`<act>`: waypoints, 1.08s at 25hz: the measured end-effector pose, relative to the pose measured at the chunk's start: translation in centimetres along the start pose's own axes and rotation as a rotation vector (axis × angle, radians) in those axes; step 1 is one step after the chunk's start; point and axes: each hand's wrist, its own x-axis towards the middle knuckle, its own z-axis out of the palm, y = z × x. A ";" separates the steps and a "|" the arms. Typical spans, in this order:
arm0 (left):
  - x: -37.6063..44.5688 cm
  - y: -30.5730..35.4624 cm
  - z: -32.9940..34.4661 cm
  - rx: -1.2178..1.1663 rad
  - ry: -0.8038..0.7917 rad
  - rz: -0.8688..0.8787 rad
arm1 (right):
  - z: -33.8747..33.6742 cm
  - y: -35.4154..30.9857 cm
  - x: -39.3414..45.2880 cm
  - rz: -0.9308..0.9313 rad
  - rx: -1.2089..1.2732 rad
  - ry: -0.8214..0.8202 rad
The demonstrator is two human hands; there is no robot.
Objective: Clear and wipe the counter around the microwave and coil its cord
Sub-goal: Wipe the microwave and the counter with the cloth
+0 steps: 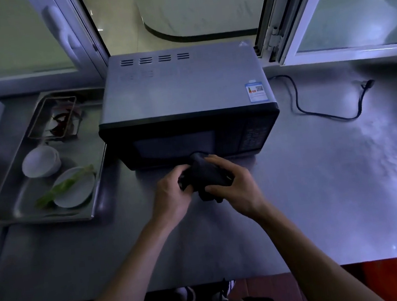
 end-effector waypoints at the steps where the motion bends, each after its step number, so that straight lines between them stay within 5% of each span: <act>1: -0.6 -0.4 0.2 0.020 0.001 -0.003 | 0.5 0.6 -0.1 0.003 0.008 0.038; 9: -5.4 -4.0 -1.1 0.132 0.110 -0.068 | 5.4 4.0 -0.5 -0.002 -0.137 0.139; 20: -4.5 -10.9 -3.6 -0.571 -0.049 -0.534 | 12.9 5.9 1.0 0.147 0.088 -0.041; 23: -5.1 -13.8 -4.9 -0.481 -0.152 -0.582 | 16.0 7.9 1.5 0.170 0.005 -0.041; 27: -4.7 -16.8 -7.3 -0.025 -0.252 -0.379 | 19.5 10.8 1.6 0.091 -0.230 -0.051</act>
